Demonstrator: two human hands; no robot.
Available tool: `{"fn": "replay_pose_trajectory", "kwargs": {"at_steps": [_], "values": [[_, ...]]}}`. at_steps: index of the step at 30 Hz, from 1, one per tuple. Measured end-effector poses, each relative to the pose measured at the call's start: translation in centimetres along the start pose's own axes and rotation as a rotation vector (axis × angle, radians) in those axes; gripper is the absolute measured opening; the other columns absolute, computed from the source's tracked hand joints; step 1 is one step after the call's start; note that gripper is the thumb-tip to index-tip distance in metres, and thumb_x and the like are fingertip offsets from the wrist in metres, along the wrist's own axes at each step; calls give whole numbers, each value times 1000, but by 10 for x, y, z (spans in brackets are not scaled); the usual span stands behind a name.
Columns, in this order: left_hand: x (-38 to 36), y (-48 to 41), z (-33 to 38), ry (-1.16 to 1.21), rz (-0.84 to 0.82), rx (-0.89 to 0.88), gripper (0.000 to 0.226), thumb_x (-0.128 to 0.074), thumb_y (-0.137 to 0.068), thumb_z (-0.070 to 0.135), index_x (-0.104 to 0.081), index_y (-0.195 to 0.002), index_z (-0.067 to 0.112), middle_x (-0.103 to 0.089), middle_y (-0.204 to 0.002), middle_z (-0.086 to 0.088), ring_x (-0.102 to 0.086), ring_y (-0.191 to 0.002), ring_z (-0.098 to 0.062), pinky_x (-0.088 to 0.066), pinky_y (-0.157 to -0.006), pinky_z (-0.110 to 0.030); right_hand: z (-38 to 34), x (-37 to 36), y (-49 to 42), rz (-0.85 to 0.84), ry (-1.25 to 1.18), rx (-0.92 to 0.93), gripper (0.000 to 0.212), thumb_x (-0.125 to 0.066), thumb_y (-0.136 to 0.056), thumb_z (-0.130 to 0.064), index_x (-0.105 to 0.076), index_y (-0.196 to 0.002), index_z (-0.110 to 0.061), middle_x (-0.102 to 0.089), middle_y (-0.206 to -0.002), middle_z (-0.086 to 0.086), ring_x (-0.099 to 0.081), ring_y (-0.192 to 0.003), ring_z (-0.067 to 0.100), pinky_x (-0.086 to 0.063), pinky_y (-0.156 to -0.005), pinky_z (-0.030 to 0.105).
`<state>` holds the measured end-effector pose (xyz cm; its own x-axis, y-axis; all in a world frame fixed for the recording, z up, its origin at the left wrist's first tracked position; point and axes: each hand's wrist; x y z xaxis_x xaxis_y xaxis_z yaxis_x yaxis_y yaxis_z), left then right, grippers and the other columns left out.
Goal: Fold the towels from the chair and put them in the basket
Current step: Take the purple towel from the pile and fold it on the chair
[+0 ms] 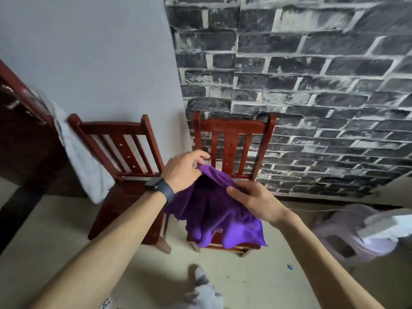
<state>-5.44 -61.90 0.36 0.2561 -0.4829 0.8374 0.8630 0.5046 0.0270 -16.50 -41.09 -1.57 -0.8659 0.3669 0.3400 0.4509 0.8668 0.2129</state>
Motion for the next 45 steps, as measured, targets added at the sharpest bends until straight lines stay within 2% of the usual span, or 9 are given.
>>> {"fn": "replay_pose_trajectory", "kwargs": {"at_steps": [5,9,11,18,26,30,36,40,45], "values": [[-30,48,-39,490,254,583,77,-75,-80,34,-36,-145,19,-48,-141,-12,-49,-127,-31,-43,-102,-37,-28,-49,-16,-43,-789,-214,15,-59,-99,-24,-65,-96,-11,-69,-94,13,-68,-84,24,-53,-79,37],[-69,105,-83,962,49,985,24,-68,-88,34,-54,-99,18,-62,-76,3,-50,-82,-25,-34,-80,-35,-38,-78,-26,-157,-968,-308,19,-54,-100,-15,-59,-117,-8,-65,-109,18,-66,-94,30,-55,-87,41],[-86,127,-109,1021,-160,1082,45,-66,-76,61,-56,-104,26,-64,-97,-2,-52,-93,-25,-34,-91,-39,-38,-93,-31,-154,-1024,-343,33,-53,-99,-14,-54,-132,-11,-60,-120,20,-62,-102,33,-53,-93,45],[-72,128,-179,1135,-492,1016,42,-59,-86,60,-67,-82,19,-67,-80,-4,-61,-75,-23,-48,-68,-32,-37,-145,-48,57,-1133,-378,35,-54,-94,-12,-59,-129,-12,-66,-121,17,-66,-106,31,-52,-98,47],[7,101,-287,922,-125,783,44,-61,-78,69,-66,-95,29,-71,-110,-2,-67,-101,-24,-54,-93,-45,-19,-194,-56,349,-1013,-546,41,-61,-91,-14,-58,-130,-3,-64,-127,25,-68,-104,35,-57,-85,48],[44,87,-316,989,-193,776,59,-77,-66,63,-72,-101,16,-74,-105,-8,-69,-100,-23,-51,-98,-41,-10,-212,-71,515,-732,-627,15,-61,-96,-17,-66,-104,-5,-66,-116,27,-69,-88,33,-59,-78,45],[81,95,-332,905,-547,815,39,-76,-79,45,-73,-108,18,-75,-104,-5,-70,-100,-25,-54,-90,-36,-7,-214,-92,425,79,-620,34,-55,-99,-37,-64,-119,-11,-68,-104,12,-62,-90,27,-51,-71,36],[80,98,-337,897,-292,832,29,-70,-84,46,-69,-105,27,-72,-105,3,-65,-97,-20,-48,-93,-38,-4,-210,-99,439,339,-672,39,-58,-96,-44,-68,-118,-14,-69,-107,15,-61,-97,34,-44,-78,32],[83,87,-330,893,-49,807,35,-64,-87,53,-65,-109,26,-70,-110,3,-63,-103,-19,-48,-84,-36,13,-201,-105,589,122,-675,30,-68,-88,-49,-72,-83,-20,-69,-82,6,-67,-86,30,-50,-74,33]]}}
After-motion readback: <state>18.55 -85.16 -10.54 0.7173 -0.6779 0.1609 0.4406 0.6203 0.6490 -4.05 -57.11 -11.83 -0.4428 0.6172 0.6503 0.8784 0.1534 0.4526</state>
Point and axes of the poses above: each hand's wrist, its own y-axis away from the middle knuckle, its own x-axis out of the back of the hand, z = x × y
